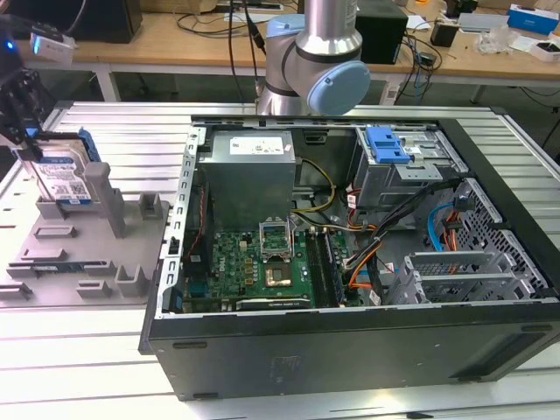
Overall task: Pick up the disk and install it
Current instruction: 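Pick up the disk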
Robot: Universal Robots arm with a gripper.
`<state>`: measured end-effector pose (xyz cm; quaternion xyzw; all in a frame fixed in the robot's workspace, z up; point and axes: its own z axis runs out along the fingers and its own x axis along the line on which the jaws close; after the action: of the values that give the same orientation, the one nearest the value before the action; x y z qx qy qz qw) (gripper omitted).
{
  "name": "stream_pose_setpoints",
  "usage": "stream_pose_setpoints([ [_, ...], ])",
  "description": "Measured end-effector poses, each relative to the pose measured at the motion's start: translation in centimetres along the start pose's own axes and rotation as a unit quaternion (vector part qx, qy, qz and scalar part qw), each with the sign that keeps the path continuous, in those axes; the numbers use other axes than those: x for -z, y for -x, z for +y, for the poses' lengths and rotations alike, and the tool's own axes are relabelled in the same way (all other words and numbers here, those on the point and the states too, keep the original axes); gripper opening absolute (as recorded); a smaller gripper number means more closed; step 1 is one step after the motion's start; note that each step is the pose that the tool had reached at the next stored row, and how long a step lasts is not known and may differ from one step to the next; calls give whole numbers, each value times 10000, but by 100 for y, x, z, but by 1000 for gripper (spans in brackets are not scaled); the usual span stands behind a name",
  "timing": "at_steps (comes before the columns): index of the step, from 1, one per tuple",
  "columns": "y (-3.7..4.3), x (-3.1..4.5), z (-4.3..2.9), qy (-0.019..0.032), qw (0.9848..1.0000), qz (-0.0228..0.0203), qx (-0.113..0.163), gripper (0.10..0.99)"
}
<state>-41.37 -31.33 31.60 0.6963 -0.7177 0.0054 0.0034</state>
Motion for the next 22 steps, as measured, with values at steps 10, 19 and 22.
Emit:
stream_pose_setpoints([
  [10,-7,613,-2,-1,10000,8,0,369],
  [19,-14,1117,-3,-1,10000,10,2,369],
  [22,-16,1320,-4,-1,10000,10,5,369],
])
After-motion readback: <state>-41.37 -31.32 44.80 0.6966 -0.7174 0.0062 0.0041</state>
